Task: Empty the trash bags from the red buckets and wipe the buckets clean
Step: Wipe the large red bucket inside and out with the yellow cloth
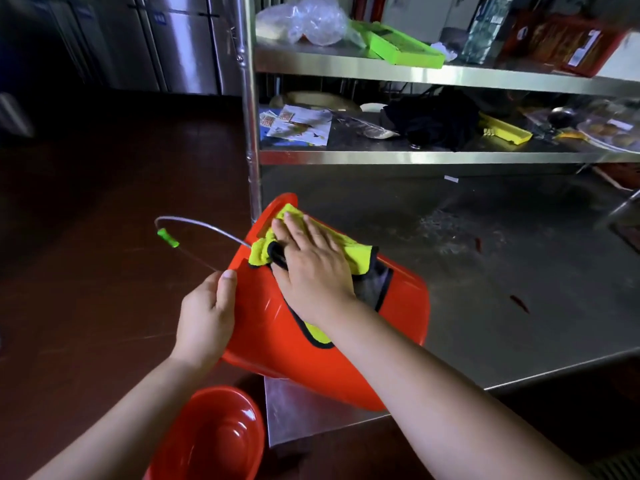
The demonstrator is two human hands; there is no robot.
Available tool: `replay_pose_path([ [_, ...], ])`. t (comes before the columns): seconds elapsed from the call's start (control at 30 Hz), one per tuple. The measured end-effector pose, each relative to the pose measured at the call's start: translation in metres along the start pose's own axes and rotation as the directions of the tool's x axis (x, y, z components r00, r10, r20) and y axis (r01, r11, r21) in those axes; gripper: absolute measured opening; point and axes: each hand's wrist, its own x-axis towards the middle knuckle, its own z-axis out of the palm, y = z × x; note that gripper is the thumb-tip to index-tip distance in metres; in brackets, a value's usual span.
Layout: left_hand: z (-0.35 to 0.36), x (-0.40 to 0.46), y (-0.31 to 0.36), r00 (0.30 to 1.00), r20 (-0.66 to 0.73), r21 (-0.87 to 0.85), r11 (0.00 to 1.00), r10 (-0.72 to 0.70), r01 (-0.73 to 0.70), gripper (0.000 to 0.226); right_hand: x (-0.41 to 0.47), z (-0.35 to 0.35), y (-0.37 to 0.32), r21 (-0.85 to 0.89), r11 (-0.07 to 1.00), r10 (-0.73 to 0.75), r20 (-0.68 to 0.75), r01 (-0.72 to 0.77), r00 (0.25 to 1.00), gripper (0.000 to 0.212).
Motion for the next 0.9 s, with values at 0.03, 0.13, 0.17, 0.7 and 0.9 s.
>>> replay_pose_path([
  [0.03, 0.001, -0.001, 0.0, 1.0, -0.013, 0.015, 1.0, 0.009, -0.009, 0.049, -0.004, 0.0, 0.005, 0.004, 1.0, -0.002, -0.004, 0.002, 1.0, 0.061],
  [0.13, 0.001, -0.005, 0.001, 0.999, -0.033, 0.055, 0.998, 0.019, -0.017, 0.045, -0.022, -0.003, 0.024, 0.005, 0.999, 0.035, -0.001, -0.035, 0.999, 0.059],
  [0.17, 0.0, -0.006, 0.002, 0.999, -0.036, 0.073, 0.997, 0.028, -0.025, 0.044, -0.029, -0.004, 0.033, 0.01, 0.998, 0.065, 0.004, -0.065, 0.998, 0.06],
  [0.7, -0.024, 0.042, 0.077, 0.942, 0.11, 0.652, 0.692, 0.317, -0.309, 0.023, -0.073, -0.011, 0.053, -0.024, 0.988, 0.15, 0.008, -0.15, 0.989, 0.061],
  [0.9, -0.009, 0.067, 0.055, 0.861, 0.344, 0.066, 0.924, -0.375, 0.376, 0.059, -0.09, -0.007, 0.026, -0.082, 0.993, 0.079, -0.016, -0.08, 0.997, 0.065],
])
